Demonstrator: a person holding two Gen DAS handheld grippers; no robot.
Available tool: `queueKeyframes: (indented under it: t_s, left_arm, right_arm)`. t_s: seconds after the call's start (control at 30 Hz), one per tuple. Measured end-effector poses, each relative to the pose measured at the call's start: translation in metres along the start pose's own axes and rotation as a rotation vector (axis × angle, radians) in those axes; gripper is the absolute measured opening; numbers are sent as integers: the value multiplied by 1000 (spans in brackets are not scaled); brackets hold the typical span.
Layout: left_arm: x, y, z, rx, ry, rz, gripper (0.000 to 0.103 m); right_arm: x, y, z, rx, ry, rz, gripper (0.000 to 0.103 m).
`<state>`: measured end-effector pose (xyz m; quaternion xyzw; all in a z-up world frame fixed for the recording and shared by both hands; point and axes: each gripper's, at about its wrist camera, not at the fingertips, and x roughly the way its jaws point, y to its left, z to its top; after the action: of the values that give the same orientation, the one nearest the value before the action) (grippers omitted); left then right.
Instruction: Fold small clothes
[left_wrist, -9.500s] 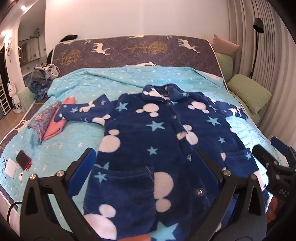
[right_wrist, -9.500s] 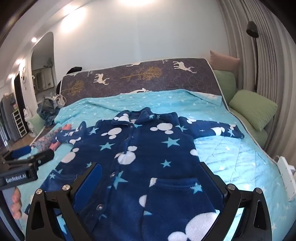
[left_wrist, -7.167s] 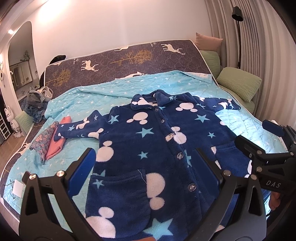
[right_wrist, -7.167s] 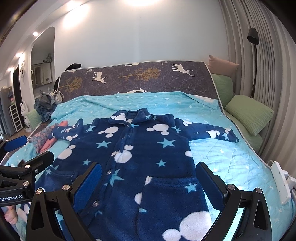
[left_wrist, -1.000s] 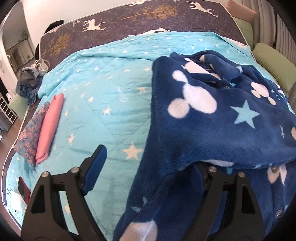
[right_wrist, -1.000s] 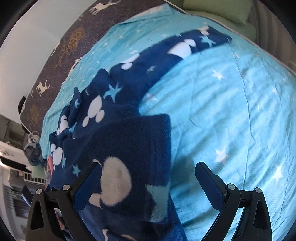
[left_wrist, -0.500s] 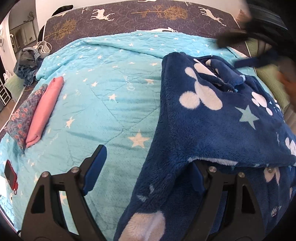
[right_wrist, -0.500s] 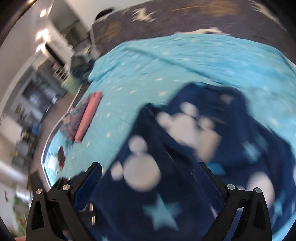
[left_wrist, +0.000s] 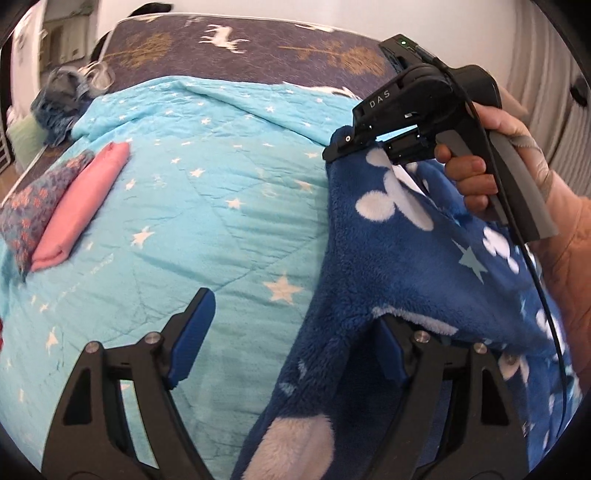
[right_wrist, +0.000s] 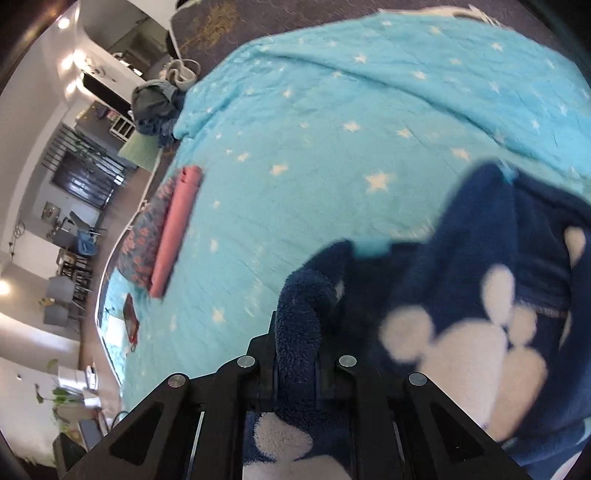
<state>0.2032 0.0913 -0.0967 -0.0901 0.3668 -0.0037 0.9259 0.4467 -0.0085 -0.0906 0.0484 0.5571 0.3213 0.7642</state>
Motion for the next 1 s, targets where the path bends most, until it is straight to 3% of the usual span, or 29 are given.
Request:
queueKeyframes:
  t_s: [0.1,0.3,0.4,0.53,0.67,0.73,0.83,1.0]
  left_arm:
    - [4,22,0,-119,4,-5,80]
    - [20,63,-8,-323,71,-78,80]
    - [16,60,-8,-310,61,-86,80]
    - [14,65,-7,-304,81,-106,80]
    - [-1,70,-8,-283,71,-103,80]
    - [-9,68,-6,-261,59,-63,80]
    - [-30,73,0,-234,3,28,80]
    - [-57,65,22,-202,-47,8,80]
  right_arm:
    - [11,23,16,-53,-10,-50,13]
    - [84,41,34,-139,140,-218,21]
    - [71,41,32,-148,113,-204,27]
    - [9,31,11,-112,18,-267,55]
    - [-88,4,-58,-86,-75,-281,56]
    - [-128,-15,-100,-42,-122,-310,60]
    - [-183,-61,-176,122,-189,-295,61]
    - [-226,-119,-304,403,-274,-269,61]
